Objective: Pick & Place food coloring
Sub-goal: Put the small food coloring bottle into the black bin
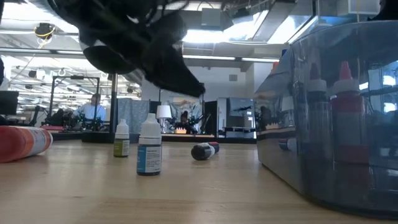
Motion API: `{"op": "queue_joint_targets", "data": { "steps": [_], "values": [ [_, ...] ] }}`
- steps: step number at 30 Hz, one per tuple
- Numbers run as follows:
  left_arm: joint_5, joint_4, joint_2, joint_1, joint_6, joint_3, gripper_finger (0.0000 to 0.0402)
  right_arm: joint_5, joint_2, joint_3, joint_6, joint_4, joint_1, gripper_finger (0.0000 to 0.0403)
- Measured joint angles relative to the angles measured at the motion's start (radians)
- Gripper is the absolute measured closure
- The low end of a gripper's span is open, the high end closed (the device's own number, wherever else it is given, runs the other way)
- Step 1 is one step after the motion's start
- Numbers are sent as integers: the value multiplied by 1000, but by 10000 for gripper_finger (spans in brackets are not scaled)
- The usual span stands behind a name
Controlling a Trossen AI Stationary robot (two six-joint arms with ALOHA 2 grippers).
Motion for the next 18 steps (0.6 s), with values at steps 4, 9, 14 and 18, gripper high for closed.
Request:
{"op": "queue_joint_targets", "data": {
  "steps": [4, 9, 14, 18],
  "values": [
    [-4, 66, 79, 0, -28, 0, 225, -1, 0, 0, -1, 0, 0, 176],
    [-5, 129, 162, 0, -48, 0, 238, -1, 0, 0, -1, -1, 0, 176],
    [-8, 137, 213, 0, -63, 0, 240, -1, 0, 0, -1, -1, 0, 176],
    [-8, 152, 238, -1, -79, 0, 242, -1, 0, 0, -1, -2, 0, 176]
  ]
}}
